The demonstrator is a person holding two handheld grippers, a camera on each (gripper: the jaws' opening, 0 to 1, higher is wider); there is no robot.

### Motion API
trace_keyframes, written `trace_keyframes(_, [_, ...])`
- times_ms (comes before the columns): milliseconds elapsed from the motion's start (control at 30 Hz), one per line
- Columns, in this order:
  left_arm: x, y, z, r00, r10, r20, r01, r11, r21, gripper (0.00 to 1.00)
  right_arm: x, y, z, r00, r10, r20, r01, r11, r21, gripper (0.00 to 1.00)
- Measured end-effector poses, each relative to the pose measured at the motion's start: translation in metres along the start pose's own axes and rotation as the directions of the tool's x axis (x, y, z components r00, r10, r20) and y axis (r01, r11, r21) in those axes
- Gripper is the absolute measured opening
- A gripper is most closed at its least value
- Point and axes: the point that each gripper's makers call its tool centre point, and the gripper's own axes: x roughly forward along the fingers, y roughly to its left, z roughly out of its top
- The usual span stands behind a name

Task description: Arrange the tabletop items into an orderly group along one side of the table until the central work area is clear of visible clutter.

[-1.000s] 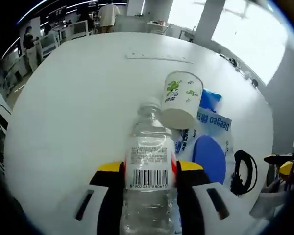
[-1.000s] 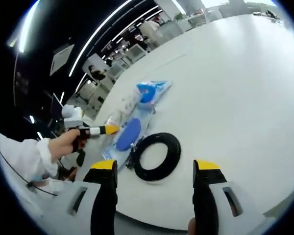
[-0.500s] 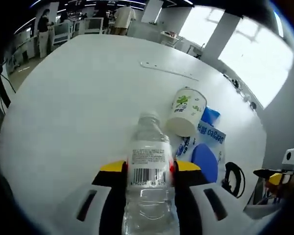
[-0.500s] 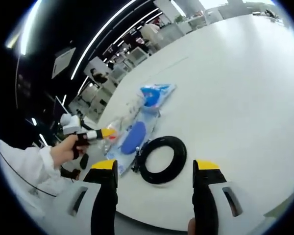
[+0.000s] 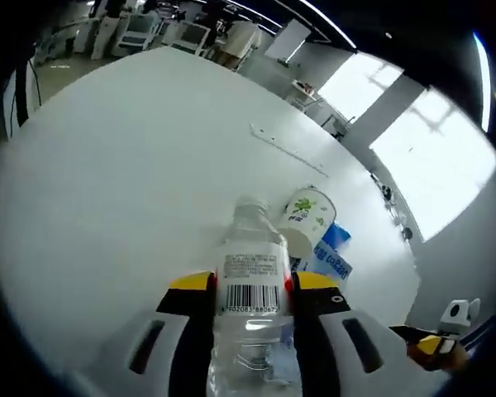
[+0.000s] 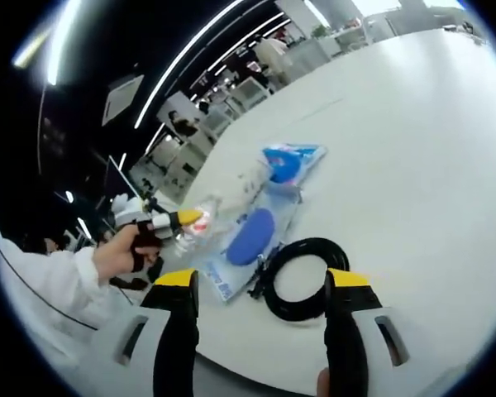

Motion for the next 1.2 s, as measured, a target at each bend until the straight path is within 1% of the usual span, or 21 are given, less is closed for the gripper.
trace_keyframes(67, [-0.004,-0.004,0.0,1.0,-0.008,0.007,0.008,1.0,-0.004,0.35,0.002,0.004,0.002,1.0,0.01,0.0,-0.01,1.0,-0.003,0.6])
trace_keyframes(200, [-0.013,-0.013,0.004,0.998,-0.055,0.041,0.055,0.998,-0.017,0.35,0.008,0.012,0.006,0.999,0.036,0.005,-0.036,0.999,0.003,0.6])
trace_keyframes(267, [-0.017,-0.021,0.007,0.993,-0.096,0.064,0.097,0.995,-0.009,0.35,0.01,0.018,0.009,0.999,0.053,0.01,-0.053,0.999,0.01,0.6])
trace_keyframes(300, [-0.019,-0.023,0.009,0.992,-0.101,0.075,0.101,0.995,0.003,0.35,0.011,0.02,0.011,0.998,0.059,0.013,-0.06,0.998,0.014,0.6])
trace_keyframes(367, [-0.024,-0.029,0.014,0.987,-0.126,0.105,0.127,0.992,-0.004,0.35,0.013,0.024,0.015,0.997,0.072,0.021,-0.073,0.997,0.02,0.6])
trace_keyframes(467, [-0.029,-0.033,0.017,0.983,-0.132,0.127,0.133,0.991,0.005,0.35,0.017,0.032,0.025,0.995,0.091,0.042,-0.092,0.995,0.028,0.6])
trace_keyframes(600, [-0.035,-0.039,0.019,0.977,-0.158,0.141,0.156,0.987,0.026,0.35,0.019,0.037,0.029,0.993,0.107,0.052,-0.109,0.994,0.034,0.6])
trace_keyframes(667, [-0.04,-0.05,0.026,0.96,-0.218,0.175,0.209,0.975,0.07,0.35,0.02,0.039,0.03,0.992,0.114,0.054,-0.116,0.993,0.039,0.6])
trace_keyframes(700, [-0.042,-0.052,0.028,0.954,-0.237,0.185,0.224,0.97,0.092,0.36,0.02,0.041,0.031,0.991,0.117,0.057,-0.12,0.992,0.043,0.6])
trace_keyframes(733, [-0.043,-0.053,0.027,0.955,-0.236,0.179,0.222,0.971,0.093,0.35,0.02,0.042,0.031,0.991,0.12,0.06,-0.123,0.991,0.048,0.6])
trace_keyframes(800, [-0.045,-0.055,0.029,0.945,-0.265,0.192,0.248,0.963,0.108,0.35,0.021,0.045,0.031,0.989,0.131,0.065,-0.135,0.989,0.062,0.6])
trace_keyframes(833, [-0.046,-0.056,0.03,0.938,-0.281,0.201,0.266,0.959,0.096,0.35,0.021,0.046,0.031,0.989,0.134,0.066,-0.139,0.988,0.065,0.6])
trace_keyframes(867, [-0.046,-0.057,0.03,0.936,-0.286,0.204,0.272,0.958,0.093,0.35,0.022,0.05,0.031,0.987,0.146,0.065,-0.15,0.986,0.072,0.6])
trace_keyframes(900, [-0.048,-0.058,0.031,0.931,-0.298,0.212,0.283,0.954,0.097,0.35,0.023,0.051,0.032,0.987,0.146,0.065,-0.15,0.986,0.067,0.6])
trace_keyframes(933, [-0.049,-0.059,0.032,0.929,-0.302,0.216,0.287,0.953,0.101,0.34,0.025,0.053,0.033,0.987,0.147,0.062,-0.151,0.986,0.064,0.6])
trace_keyframes(967, [-0.049,-0.062,0.03,0.926,-0.315,0.209,0.297,0.948,0.112,0.34,0.026,0.056,0.035,0.986,0.153,0.061,-0.156,0.986,0.057,0.61])
trace_keyframes(1067, [-0.052,-0.072,0.027,0.916,-0.351,0.194,0.327,0.934,0.147,0.34,0.032,0.071,0.049,0.979,0.189,0.07,-0.191,0.981,0.018,0.6])
trace_keyframes(1200, [-0.059,-0.083,0.025,0.894,-0.402,0.199,0.371,0.912,0.174,0.34,0.036,0.085,0.071,0.971,0.222,0.093,-0.221,0.975,-0.014,0.6])
